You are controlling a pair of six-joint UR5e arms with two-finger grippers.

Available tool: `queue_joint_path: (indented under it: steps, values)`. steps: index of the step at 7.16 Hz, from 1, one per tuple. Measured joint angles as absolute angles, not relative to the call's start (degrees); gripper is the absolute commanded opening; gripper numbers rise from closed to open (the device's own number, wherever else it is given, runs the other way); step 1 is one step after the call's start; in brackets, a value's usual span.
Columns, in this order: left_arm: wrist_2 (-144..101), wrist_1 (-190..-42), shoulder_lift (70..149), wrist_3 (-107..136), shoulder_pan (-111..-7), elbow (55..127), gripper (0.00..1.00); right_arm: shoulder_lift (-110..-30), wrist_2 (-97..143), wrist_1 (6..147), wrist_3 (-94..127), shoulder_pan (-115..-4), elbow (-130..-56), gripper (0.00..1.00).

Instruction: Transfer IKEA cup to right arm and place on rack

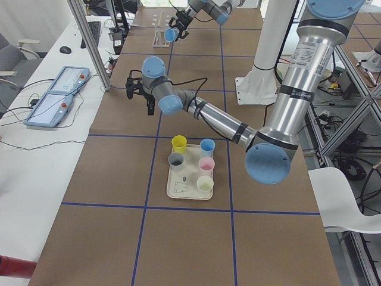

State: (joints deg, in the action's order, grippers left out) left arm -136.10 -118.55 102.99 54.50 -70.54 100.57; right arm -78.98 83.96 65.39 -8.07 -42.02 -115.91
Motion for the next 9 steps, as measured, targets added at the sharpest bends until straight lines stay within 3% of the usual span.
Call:
queue_joint_path:
  steps: [3, 5, 9]
  values:
    - [-136.62, -118.65, 97.75, 45.93, -73.23, 100.65, 1.00, -87.71, 84.75, 65.78, -34.77, -51.58, -116.32, 0.28]
    - [-136.89, -118.87, 96.19, 45.40, -73.36, 101.36, 1.00, -91.58, 84.85, 65.79, -55.51, -57.75, -115.50, 0.35]
    - [-136.87, -118.83, 95.26, 45.34, -73.31, 102.45, 1.00, -91.49, 77.67, 65.70, -85.34, -61.60, -110.18, 0.31]
